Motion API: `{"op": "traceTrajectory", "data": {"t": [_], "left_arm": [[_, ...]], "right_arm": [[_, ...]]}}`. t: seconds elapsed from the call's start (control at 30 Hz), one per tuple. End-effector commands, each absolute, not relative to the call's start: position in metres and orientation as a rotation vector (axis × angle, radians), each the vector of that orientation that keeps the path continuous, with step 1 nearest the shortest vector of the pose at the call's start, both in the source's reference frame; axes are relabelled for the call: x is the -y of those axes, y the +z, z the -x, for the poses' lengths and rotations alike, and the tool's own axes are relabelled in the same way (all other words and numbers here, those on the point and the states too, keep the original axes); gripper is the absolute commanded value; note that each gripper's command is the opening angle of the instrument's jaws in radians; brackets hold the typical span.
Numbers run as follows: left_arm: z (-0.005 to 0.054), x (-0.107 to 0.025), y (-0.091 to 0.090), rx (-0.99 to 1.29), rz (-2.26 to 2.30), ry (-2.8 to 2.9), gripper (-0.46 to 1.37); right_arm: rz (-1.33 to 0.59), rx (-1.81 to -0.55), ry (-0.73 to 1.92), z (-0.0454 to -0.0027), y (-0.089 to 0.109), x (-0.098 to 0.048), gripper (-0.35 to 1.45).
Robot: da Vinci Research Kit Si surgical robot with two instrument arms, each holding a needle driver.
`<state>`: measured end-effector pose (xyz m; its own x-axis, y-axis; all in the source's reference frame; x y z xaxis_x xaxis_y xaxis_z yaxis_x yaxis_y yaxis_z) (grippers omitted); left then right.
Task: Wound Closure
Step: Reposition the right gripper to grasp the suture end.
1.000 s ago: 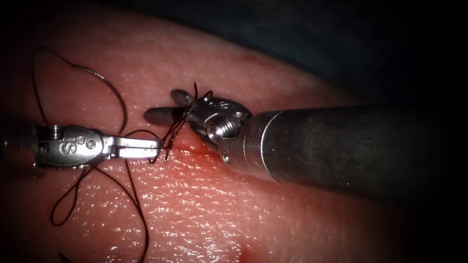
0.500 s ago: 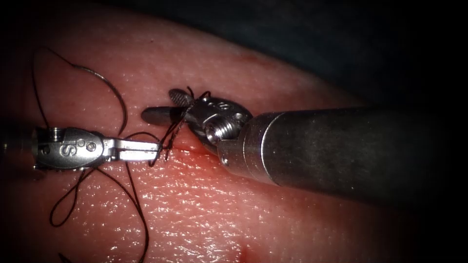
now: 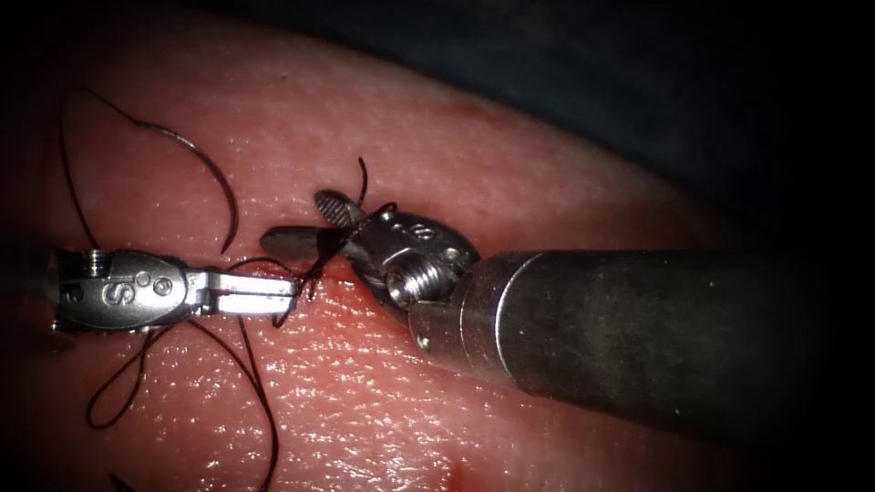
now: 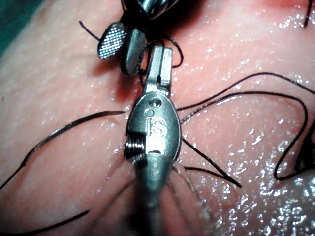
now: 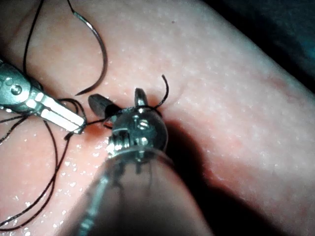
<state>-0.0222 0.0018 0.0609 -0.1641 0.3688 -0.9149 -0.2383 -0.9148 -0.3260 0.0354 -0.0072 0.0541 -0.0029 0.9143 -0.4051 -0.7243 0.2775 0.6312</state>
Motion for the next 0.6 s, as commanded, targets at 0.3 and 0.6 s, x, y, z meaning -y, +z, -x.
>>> {"op": "traceTrajectory", "data": {"t": [0.3,0.6], "left_arm": [[0.0224,-0.0013,0.0611,0.155,1.721,2.139,-0.35],[0.0228,-0.0013,0.061,0.163,1.728,2.141,-0.35]], "right_arm": [[-0.225,-0.882,1.365,-0.0338,0.0531,0.0077,0.75],[-0.132,-0.888,1.43,-0.0321,0.0527,0.0083,0.75]]}}
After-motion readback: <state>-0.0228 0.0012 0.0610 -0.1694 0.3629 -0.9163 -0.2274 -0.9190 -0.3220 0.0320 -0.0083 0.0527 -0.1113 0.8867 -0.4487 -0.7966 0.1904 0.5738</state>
